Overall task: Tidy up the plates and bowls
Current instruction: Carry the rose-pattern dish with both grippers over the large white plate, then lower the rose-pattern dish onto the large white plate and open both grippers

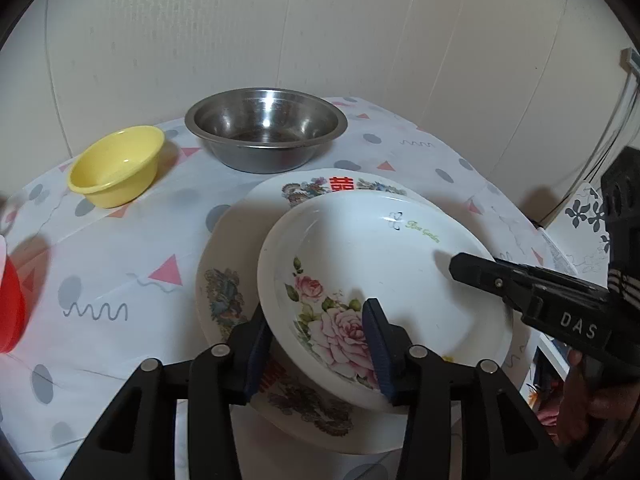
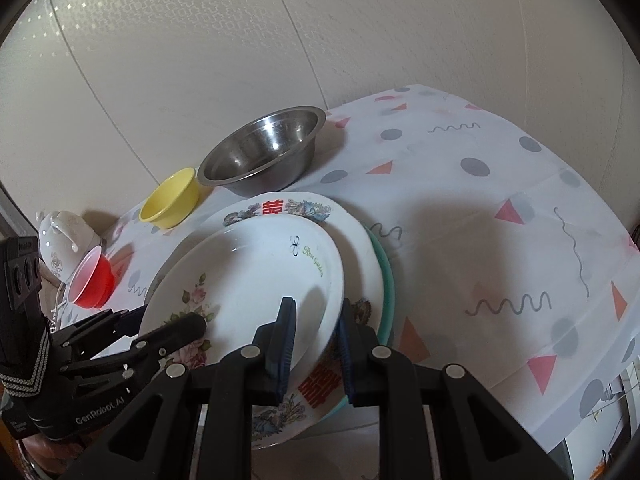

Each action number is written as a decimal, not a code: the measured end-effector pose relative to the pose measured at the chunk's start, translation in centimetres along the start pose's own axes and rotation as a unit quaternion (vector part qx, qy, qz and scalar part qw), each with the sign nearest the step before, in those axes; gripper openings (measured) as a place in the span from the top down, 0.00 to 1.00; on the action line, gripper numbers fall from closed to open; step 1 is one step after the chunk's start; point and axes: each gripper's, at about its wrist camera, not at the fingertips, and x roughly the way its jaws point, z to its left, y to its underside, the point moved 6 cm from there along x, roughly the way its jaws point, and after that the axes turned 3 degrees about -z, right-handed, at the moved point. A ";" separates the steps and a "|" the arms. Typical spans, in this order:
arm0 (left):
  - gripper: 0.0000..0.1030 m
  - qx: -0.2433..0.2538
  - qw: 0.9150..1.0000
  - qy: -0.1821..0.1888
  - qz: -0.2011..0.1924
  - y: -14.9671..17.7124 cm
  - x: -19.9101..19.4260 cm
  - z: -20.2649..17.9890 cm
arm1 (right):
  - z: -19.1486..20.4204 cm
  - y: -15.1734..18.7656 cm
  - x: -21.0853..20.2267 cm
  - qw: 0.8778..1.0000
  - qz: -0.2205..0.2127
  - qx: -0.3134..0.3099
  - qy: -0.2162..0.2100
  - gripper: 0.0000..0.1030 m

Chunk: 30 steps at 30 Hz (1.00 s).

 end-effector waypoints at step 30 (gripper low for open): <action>0.23 0.006 0.998 0.030 0.056 -0.6 -0.7 -1.0 | 0.8 -1.9 2.5 0.992 0.088 -0.044 0.075 0.81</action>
